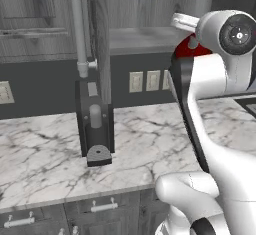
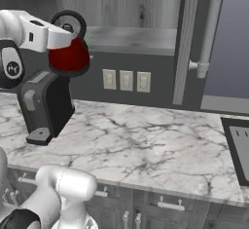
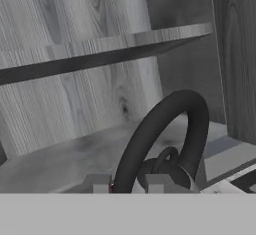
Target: Open the cabinet, pick the kettle from the cabinet, and place it in the sink.
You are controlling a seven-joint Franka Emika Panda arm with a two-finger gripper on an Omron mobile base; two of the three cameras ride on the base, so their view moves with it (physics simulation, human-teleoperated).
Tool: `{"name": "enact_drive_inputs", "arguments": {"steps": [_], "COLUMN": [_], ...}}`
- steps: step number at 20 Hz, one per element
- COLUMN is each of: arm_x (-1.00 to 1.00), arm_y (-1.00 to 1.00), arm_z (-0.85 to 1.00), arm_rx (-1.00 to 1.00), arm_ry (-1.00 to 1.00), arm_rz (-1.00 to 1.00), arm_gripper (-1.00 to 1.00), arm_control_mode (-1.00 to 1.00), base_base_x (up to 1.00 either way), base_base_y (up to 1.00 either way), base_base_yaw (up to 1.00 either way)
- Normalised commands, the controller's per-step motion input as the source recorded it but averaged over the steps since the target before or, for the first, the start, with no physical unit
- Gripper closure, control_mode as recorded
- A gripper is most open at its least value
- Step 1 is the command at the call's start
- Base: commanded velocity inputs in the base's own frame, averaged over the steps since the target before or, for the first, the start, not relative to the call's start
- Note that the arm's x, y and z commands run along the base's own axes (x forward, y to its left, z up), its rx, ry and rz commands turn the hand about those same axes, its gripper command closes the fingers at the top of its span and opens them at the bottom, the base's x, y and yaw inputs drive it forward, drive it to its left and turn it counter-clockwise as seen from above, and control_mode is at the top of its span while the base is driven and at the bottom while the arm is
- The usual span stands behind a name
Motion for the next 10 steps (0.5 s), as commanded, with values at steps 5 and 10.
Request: {"name": "enact_drive_inputs", "arguments": {"steps": [5, 10], "arm_x": [-0.59, -0.31], "arm_y": [-0.01, -0.05], "arm_z": [-0.36, -0.52], "arm_rx": [0.0, 0.0], "arm_ry": [-0.04, 0.05], "arm_rz": [-0.08, -0.12], "arm_gripper": [1.0, 1.0], "arm_control_mode": [-1.0, -1.0], "base_base_x": [0.0, 0.0], "base_base_y": [0.0, 0.0], "base_base_yaw": [0.0, 0.0]}}
